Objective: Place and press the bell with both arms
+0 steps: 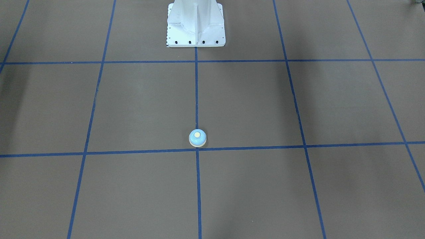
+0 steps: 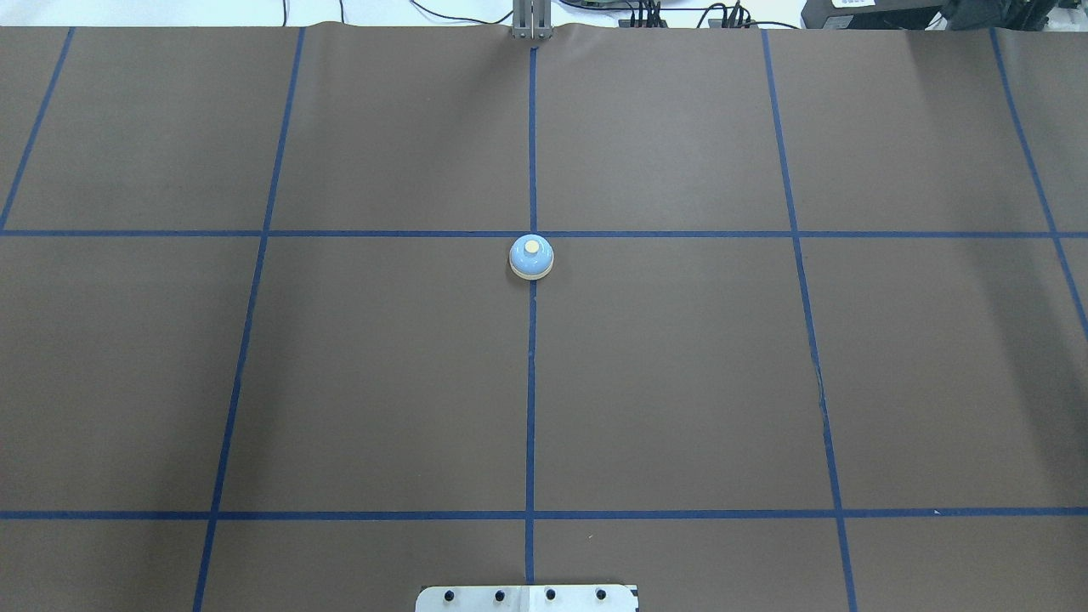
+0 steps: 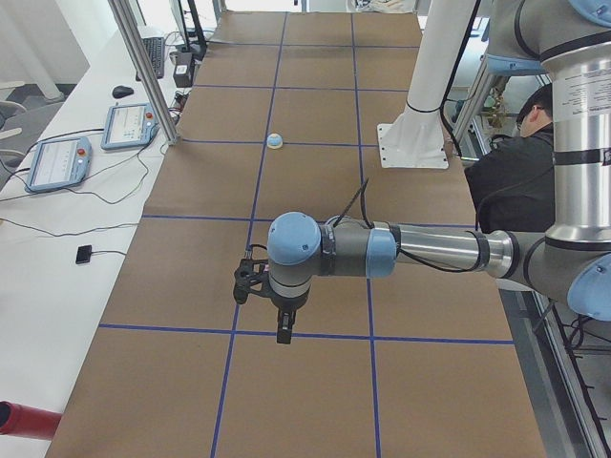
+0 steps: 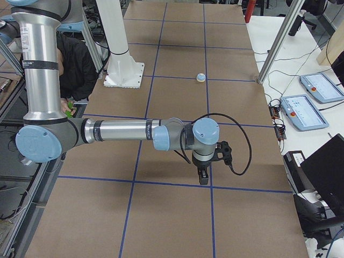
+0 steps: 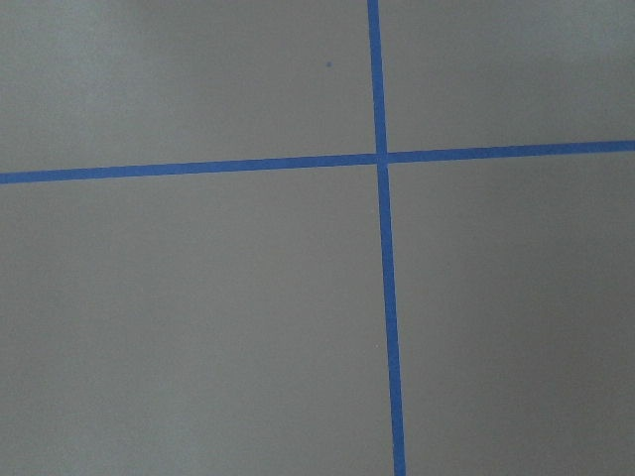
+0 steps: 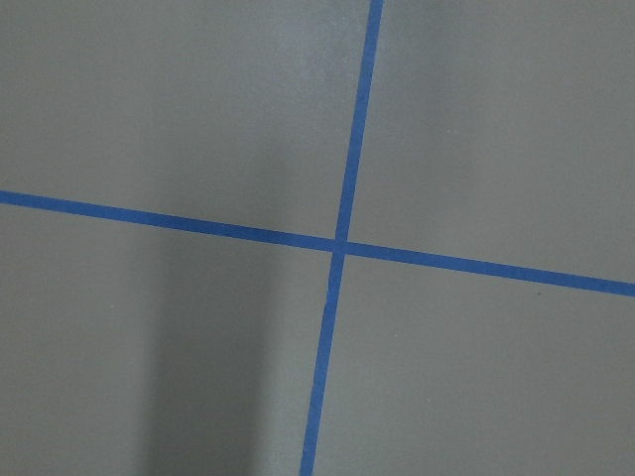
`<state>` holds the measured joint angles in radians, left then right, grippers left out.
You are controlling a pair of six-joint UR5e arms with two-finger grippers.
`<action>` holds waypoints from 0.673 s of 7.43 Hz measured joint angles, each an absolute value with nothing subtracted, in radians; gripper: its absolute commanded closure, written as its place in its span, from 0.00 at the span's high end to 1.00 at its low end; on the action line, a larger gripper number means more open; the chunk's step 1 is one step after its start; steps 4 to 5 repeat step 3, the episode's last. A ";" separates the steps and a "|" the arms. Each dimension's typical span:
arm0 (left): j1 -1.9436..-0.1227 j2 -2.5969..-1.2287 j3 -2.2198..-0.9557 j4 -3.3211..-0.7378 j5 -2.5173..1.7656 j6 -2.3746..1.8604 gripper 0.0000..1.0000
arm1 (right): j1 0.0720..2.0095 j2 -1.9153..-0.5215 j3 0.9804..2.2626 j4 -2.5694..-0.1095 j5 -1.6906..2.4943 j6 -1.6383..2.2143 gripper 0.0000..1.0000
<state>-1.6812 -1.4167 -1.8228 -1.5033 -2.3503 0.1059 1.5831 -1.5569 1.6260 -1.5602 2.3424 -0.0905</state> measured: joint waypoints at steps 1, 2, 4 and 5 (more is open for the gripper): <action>-1.681 -1.417 -1.824 -1.503 -2.351 0.106 1.00 | 1.583 -1.557 1.626 -1.560 2.342 -0.090 1.00; -1.681 -1.417 -1.826 -1.503 -2.350 0.106 1.00 | 1.583 -1.557 1.627 -1.559 2.343 -0.091 1.00; -1.681 -1.417 -1.829 -1.503 -2.350 0.106 1.00 | 1.583 -1.557 1.627 -1.559 2.344 -0.091 1.00; -1.681 -1.417 -1.829 -1.503 -2.350 0.106 1.00 | 1.583 -1.557 1.627 -1.559 2.344 -0.091 1.00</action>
